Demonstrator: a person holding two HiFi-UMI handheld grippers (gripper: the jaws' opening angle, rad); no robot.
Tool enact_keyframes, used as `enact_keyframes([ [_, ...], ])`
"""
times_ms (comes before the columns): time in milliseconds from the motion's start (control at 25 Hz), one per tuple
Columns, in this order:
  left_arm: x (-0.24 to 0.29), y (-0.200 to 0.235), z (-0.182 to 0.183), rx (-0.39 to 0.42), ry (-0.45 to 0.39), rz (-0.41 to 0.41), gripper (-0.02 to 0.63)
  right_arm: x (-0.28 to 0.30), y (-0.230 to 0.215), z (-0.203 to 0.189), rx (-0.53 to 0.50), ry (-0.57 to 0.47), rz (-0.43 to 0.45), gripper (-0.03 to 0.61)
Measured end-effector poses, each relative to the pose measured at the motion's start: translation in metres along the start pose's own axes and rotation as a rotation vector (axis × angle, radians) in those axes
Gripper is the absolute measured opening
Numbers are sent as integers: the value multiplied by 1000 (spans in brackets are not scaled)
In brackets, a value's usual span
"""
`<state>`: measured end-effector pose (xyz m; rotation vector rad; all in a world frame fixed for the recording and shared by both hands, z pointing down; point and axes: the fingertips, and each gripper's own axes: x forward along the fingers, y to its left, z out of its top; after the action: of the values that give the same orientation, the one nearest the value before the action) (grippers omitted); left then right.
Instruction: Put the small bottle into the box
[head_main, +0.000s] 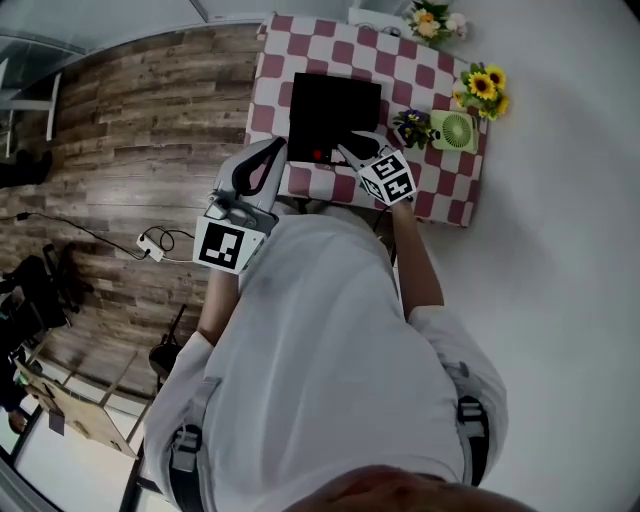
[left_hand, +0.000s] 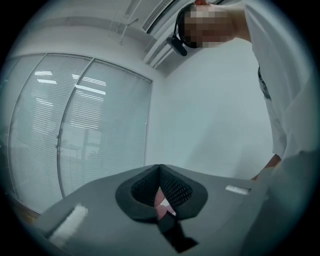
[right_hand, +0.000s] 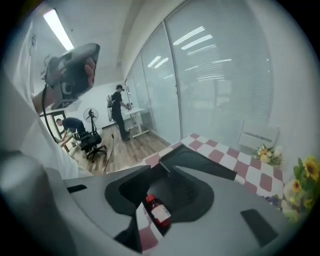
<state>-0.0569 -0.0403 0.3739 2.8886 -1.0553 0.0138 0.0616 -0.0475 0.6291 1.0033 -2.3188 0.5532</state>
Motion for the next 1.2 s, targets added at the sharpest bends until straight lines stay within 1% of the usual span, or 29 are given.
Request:
enact_keyframes([
  [80, 8, 0, 1, 1, -7, -27, 2, -15, 4, 23, 16, -104, -19, 106],
  [120, 12, 0, 2, 3, -10, -41, 2, -23, 6, 35, 21, -155, -29, 77],
  [240, 21, 2, 1, 22, -2, -82, 2, -46, 9, 67, 23, -280, -66, 36],
  [320, 25, 4, -4, 48, 11, -110, 2, -62, 10, 87, 34, -356, -87, 21],
  [440, 34, 4, -5, 60, 14, -138, 2, -86, 12, 112, 54, -457, -106, 11],
  [600, 45, 0, -3, 65, 1, -178, 2, -112, 14, 137, 18, -529, -143, 2],
  [720, 49, -3, -1, 68, 10, -196, 2, -133, 17, 157, -4, -586, -183, 2],
  [840, 53, -2, 5, 61, -14, -195, 2, -151, 21, 178, -39, -656, -217, 0],
  [1040, 57, -4, 15, 47, -69, -199, 2, -177, 31, 217, -136, -763, -278, 0],
  [1120, 58, -3, 19, 46, -86, -196, 2, -181, 33, 230, -149, -800, -297, 0],
  [1200, 60, -2, 23, 47, -99, -186, 2, -183, 34, 236, -153, -817, -307, 0],
])
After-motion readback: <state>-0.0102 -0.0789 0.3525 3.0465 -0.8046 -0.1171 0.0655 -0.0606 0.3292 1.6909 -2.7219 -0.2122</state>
